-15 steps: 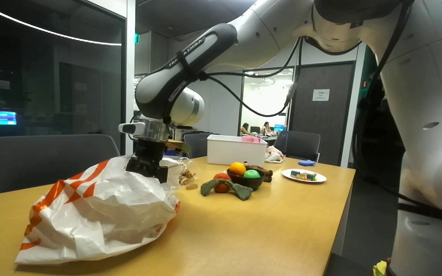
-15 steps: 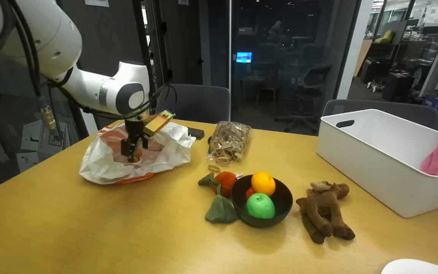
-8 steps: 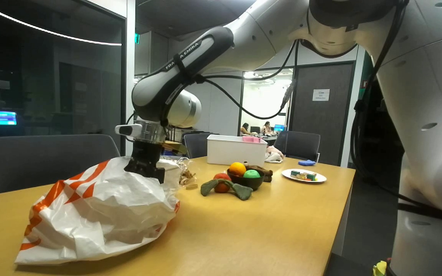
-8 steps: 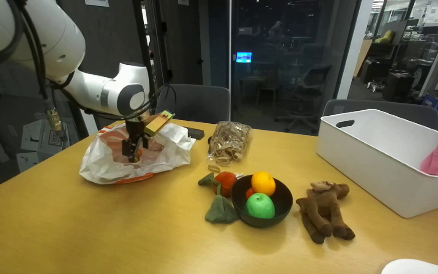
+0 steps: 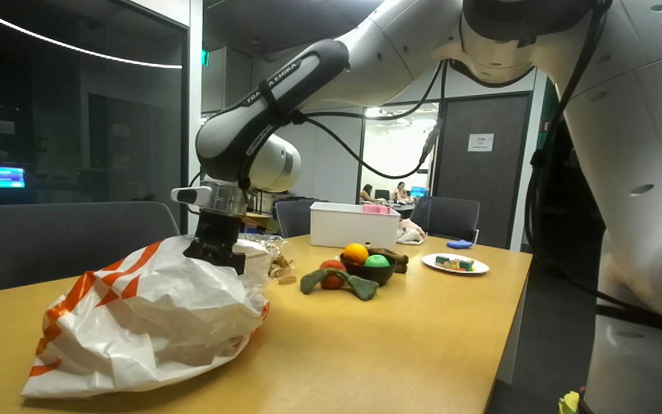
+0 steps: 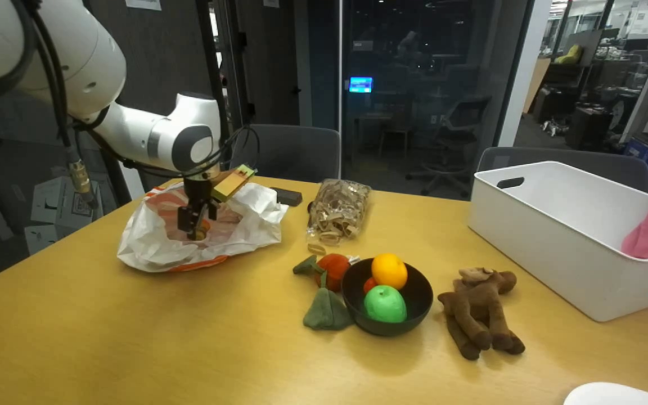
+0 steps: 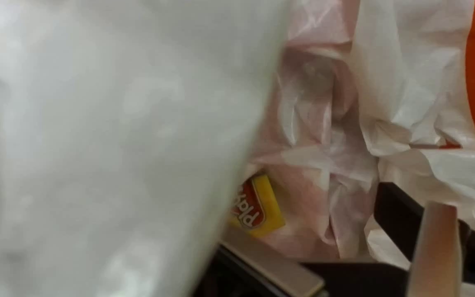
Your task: Remove the orange from the plastic and put it in the black bowl then remove the yellow container from the plastic and put it on the table.
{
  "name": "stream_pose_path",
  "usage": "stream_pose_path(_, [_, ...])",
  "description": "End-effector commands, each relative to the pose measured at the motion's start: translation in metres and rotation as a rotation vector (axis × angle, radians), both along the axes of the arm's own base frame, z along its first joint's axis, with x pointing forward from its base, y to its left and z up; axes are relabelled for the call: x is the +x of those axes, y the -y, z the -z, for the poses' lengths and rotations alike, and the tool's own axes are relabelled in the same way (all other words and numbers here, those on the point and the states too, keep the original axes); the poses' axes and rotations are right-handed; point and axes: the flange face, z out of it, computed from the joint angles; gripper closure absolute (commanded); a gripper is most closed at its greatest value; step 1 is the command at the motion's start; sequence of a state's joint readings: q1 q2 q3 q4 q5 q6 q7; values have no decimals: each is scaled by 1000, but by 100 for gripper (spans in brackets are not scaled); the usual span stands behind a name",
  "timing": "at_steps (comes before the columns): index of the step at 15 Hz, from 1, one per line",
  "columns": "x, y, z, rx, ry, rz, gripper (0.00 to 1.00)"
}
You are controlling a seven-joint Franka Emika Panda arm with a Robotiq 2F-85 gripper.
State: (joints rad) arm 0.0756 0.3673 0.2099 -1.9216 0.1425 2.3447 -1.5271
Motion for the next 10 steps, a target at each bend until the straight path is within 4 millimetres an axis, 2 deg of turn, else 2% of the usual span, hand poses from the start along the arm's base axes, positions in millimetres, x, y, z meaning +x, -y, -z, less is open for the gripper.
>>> stream_pose_path(1, [-4, -29, -6, 126, -15, -74, 0])
stream_pose_path(3, [-10, -49, 1, 169, -20, -130, 0])
stream_pose_path(5, [-15, -58, 18, 133, -41, -181, 0])
stream_pose_path(7, [-19, -53, 37, 59, -76, -199, 0])
stream_pose_path(10, [-24, -47, 47, -8, -96, -233, 0])
